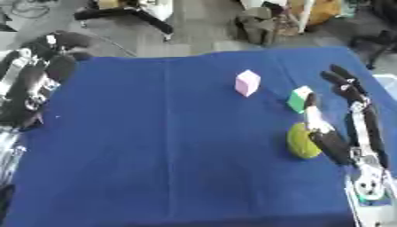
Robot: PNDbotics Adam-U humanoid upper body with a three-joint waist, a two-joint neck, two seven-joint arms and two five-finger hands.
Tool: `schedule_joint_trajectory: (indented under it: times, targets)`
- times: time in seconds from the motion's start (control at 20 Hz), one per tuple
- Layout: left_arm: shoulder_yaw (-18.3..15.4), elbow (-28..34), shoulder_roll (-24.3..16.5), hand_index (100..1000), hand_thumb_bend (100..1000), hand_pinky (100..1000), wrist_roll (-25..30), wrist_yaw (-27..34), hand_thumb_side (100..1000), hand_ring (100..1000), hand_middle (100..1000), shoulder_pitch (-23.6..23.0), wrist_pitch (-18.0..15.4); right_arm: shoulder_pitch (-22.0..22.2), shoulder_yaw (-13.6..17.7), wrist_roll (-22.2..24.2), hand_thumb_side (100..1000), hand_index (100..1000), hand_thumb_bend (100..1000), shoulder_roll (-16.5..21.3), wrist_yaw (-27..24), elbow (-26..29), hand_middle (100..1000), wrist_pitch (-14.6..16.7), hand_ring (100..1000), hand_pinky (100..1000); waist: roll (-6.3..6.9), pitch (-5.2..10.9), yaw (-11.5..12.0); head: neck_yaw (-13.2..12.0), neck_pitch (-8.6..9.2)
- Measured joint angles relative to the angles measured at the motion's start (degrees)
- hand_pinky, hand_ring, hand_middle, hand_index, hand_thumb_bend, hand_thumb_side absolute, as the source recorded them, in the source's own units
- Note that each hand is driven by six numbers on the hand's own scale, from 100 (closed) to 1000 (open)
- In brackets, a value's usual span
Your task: Pick up the objects with one hand, pass them to the other hand, and then place them into the box on the other side of the table.
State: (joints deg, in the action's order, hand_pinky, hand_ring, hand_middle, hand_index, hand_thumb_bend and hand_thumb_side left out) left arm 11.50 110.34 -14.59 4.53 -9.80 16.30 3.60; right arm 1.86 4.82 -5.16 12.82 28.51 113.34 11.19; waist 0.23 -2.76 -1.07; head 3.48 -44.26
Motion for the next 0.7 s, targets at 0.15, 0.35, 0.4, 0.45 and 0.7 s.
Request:
schedule_joint_trajectory:
  times: [0.15, 0.35, 0.4, 0.45, 0.7]
  targets:
    - [-0.49, -2.49, -0.36, 740, 541, 852, -0.72, -4.08, 699, 889, 728, -2.25, -2.82, 0.19, -0.32, 1.18, 683, 859, 100, 0.00, 0.49, 0.00, 930, -0.24, 957, 882, 0.08, 0.00, -0.16, 0.18, 0.00]
    - [-0.54, -5.34, -0.60, 742, 545, 851, -1.23, -8.84, 703, 887, 726, -3.80, -5.02, 0.17, -0.39, 2.26, 680, 858, 100, 0.00, 1.17, 0.00, 923, -0.63, 952, 880, 0.03, 0.00, -0.23, 0.54, 0.00]
    - [-0.57, -5.90, -0.58, 741, 540, 850, -1.36, -9.89, 705, 885, 724, -4.08, -5.37, 0.17, -0.44, 2.49, 680, 859, 100, 0.00, 1.38, 0.00, 921, -0.71, 951, 880, 0.03, 0.00, -0.23, 0.71, 0.00]
    - [-0.65, -6.41, -0.53, 740, 539, 850, -1.56, -10.78, 706, 884, 723, -4.35, -5.60, 0.17, -0.51, 2.70, 680, 859, 100, 0.00, 1.63, 0.00, 921, -0.78, 952, 880, 0.03, 0.00, -0.23, 0.84, 0.00]
    - [-0.88, -8.75, 0.22, 736, 524, 847, -2.70, -12.87, 723, 882, 716, -5.42, -6.13, -0.42, -0.91, 4.58, 698, 872, 100, 1.47, 2.93, -1.52, 926, -1.47, 954, 881, -0.09, 0.00, 0.00, 1.73, 0.00]
